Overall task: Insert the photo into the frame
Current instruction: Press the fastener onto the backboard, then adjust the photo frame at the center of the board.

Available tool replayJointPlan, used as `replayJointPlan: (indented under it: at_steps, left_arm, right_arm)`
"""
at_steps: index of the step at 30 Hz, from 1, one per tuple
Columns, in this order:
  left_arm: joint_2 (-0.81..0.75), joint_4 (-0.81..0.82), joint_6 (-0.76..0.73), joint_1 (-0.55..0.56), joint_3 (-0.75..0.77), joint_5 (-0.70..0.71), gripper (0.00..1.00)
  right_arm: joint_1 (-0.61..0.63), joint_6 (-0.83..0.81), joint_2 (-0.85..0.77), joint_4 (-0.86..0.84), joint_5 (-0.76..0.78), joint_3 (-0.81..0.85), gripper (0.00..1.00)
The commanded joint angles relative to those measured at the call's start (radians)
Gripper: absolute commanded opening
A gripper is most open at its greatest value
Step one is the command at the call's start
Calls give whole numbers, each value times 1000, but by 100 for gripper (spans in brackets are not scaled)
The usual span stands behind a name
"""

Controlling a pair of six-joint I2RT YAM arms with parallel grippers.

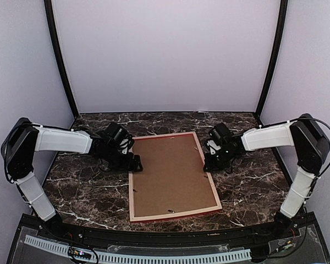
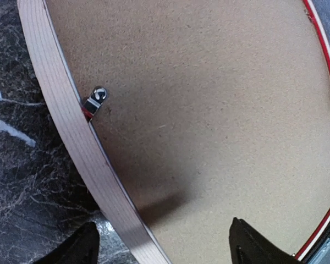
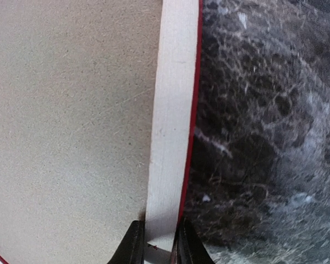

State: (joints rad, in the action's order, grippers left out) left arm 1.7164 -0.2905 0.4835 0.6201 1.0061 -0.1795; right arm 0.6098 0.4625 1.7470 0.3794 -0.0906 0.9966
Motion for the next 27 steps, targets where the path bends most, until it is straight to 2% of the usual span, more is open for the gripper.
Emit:
replayJointPlan:
  at_steps: [1, 6, 20, 27]
  left_arm:
    - [-95, -41, -90, 2, 23, 48, 89]
    - [-85, -72, -197, -20, 126, 73, 98]
    - [127, -161, -446, -156, 366, 5, 98]
    - [270, -202, -524, -175, 498, -63, 98]
  right_arm:
    - [-35, -186, 78, 64, 86, 65, 8]
    - [-37, -372, 130, 127, 108, 164, 5]
    - [-69, -655, 220, 249, -184, 328, 9]
    - [-92, -684, 258, 275, -239, 423, 37]
